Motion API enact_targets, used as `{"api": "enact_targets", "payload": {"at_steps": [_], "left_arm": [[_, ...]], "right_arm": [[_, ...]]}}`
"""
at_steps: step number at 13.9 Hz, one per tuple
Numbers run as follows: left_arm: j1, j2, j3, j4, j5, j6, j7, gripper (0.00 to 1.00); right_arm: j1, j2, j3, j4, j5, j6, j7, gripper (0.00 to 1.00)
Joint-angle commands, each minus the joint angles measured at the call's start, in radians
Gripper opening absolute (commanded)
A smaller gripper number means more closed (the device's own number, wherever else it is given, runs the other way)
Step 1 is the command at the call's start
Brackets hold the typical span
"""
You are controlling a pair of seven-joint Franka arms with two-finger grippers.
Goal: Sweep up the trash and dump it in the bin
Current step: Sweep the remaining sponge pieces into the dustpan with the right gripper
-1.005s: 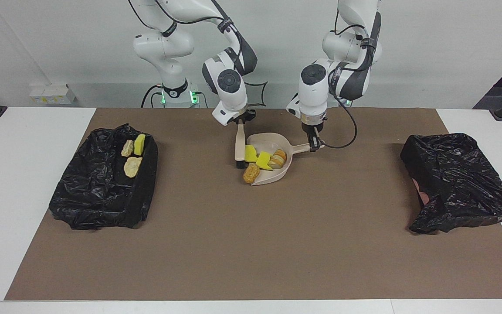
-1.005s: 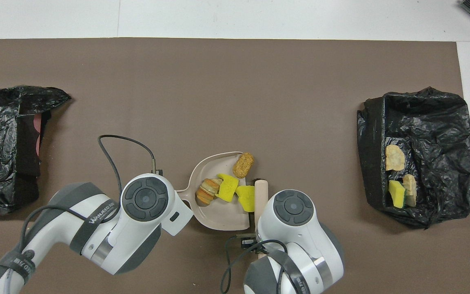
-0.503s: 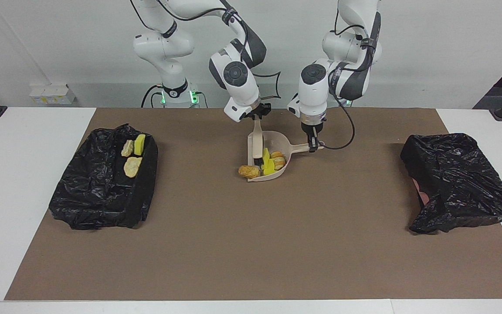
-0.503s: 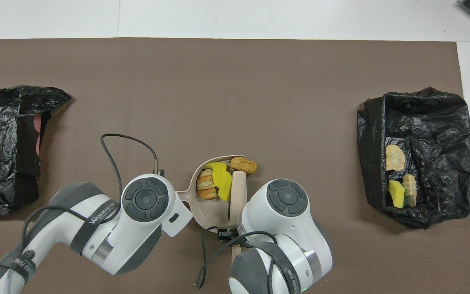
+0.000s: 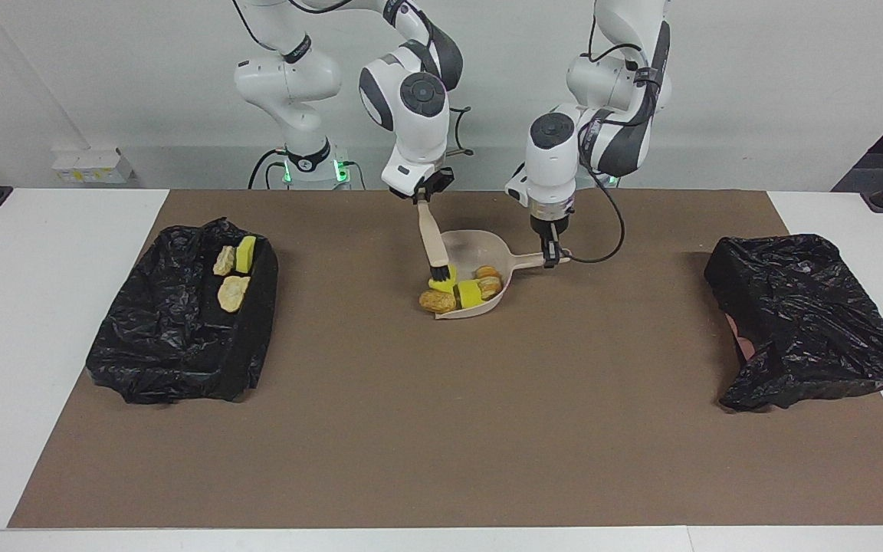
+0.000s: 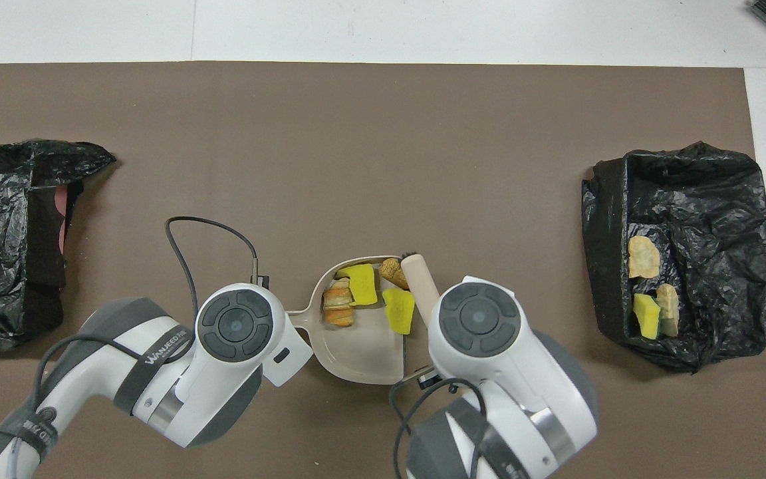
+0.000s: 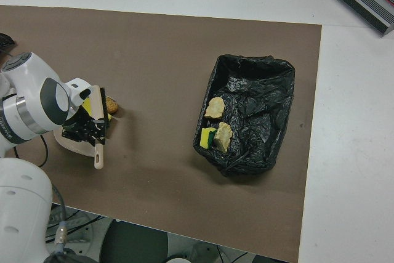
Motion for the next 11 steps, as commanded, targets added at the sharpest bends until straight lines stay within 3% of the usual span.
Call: {"api": "enact_targets", "payload": {"at_steps": [1,3,4,6,9,11], "left_arm": [[-0.001,-0.021,0.007,-0.035,-0.001,0.027,-0.03,0.0],[-0.001,-0.021,0.007,-0.035,-0.001,0.02,-0.036,0.0],[-0.001,-0.021,0.007,-0.035,-0.001,0.019,-0.036,0.0],[-0.002,-0.023,0.007,-0.035,-0.001,0.016,-0.07,0.0],[-0.01,-0.023,0.007,-0.034,-0.001,-0.002,-0.131,0.0],[-0.01,-0.024,0.007,-0.032,-0.001,-0.009,-0.139,0.0]], "right_arm": [[-0.023,0.169,-0.042,0.137,-0.14,0.017,-0.082,0.0],[-0.022,0.266,-0.046,0.214,-0.191,0.014,-0.064,0.0],[-0.019,0.271,-0.04,0.205,-0.183,0.019,-0.009,0.0],[-0.003,0.245,-0.031,0.144,-0.163,-0.009,0.051,0.0],[0.011,0.169,-0.007,0.043,0.013,-0.011,0.089,0.0],[0.015,0.17,0.022,0.042,0.123,0.017,0.146,0.0]]}}
